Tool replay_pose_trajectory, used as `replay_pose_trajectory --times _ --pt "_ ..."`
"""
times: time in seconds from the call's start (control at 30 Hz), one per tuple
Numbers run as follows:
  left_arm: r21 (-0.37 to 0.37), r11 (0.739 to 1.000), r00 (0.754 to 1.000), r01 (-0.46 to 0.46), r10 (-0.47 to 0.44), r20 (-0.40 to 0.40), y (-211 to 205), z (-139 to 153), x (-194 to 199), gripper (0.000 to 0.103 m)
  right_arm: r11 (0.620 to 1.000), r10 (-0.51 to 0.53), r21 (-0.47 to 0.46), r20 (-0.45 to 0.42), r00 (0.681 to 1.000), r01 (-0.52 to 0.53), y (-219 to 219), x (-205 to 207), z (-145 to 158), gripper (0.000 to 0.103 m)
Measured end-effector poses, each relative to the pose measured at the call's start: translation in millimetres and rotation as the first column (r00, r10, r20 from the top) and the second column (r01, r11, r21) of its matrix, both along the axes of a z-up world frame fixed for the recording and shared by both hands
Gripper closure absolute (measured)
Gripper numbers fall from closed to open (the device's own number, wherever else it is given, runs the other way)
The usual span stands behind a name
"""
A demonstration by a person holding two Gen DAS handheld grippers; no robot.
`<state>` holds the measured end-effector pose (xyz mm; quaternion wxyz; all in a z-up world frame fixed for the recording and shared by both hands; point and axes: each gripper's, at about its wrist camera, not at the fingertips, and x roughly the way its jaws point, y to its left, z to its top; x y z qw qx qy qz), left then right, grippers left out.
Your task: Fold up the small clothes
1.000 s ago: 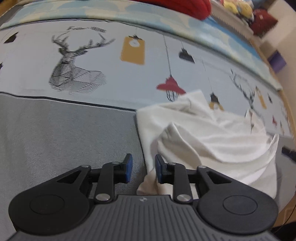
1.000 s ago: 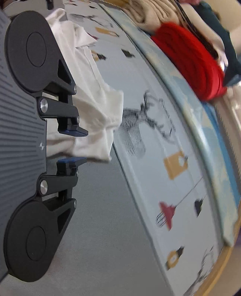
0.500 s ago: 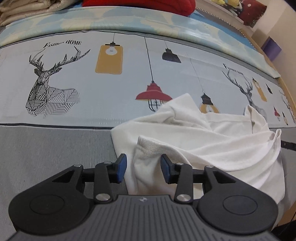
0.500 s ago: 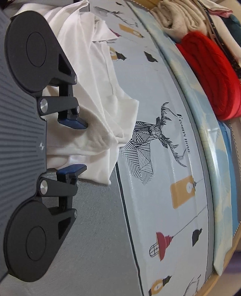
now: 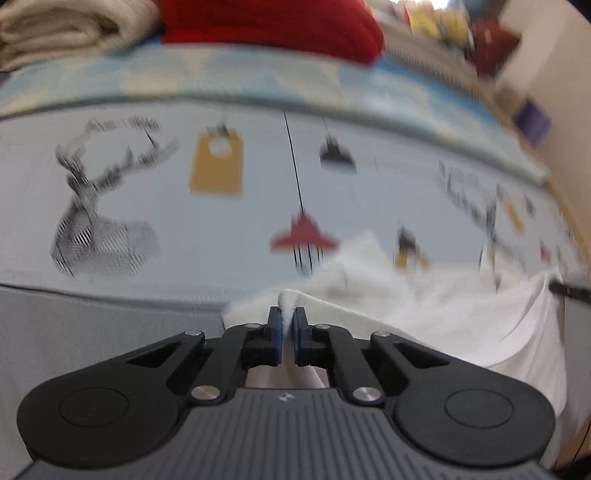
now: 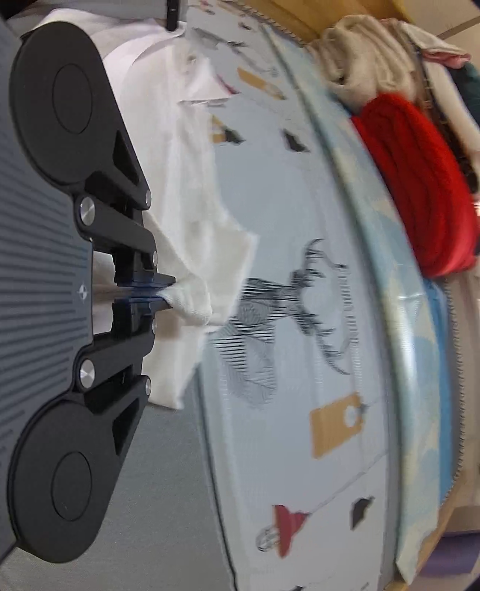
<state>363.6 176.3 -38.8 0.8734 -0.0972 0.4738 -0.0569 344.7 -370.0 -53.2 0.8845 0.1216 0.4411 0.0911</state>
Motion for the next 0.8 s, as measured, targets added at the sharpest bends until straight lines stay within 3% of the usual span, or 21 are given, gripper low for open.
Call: replay_pose_trajectory --times 0.07,0.17,0.27,0.47,0.57,0.7,0.8 --pt "-0.009 0.999 0.996 -0.050 0.050 0.069 4 8 0 0.097 0.994 -0.099 0.059 0.068 0.993 0.095 -12 1 13 0.100" --pt "0.041 0.996 0.995 -0.078 0.076 0.061 0 2 9 0.097 0.977 -0.209 0.075 0.116 0.971 0.201 -19 4 19 0.100" --pt "0.064 0.994 0.994 -0.090 0.086 0.060 -4 -3 16 0.097 0.976 -0.216 0.035 0.086 0.973 0.214 -10 15 10 0.099" --pt "0.052 0.988 0.984 -0.146 0.140 0.114 -2 1 25 0.096 0.971 -0.231 -0.035 0.114 0.966 0.236 2 29 7 0.099" --pt "0.047 0.988 0.987 -0.150 0.146 0.070 0 2 29 0.083 0.966 -0.237 -0.085 0.086 0.968 0.244 5 35 1 0.095" --pt "0.037 0.986 0.986 -0.161 0.159 0.056 12 10 21 0.082 0.964 -0.247 -0.093 0.047 0.968 0.251 -3 34 4 0.083" --pt "-0.066 0.989 0.990 -0.132 0.128 -0.057 23 2 13 0.081 0.970 -0.238 -0.040 0.000 0.971 0.238 -16 25 6 0.072"
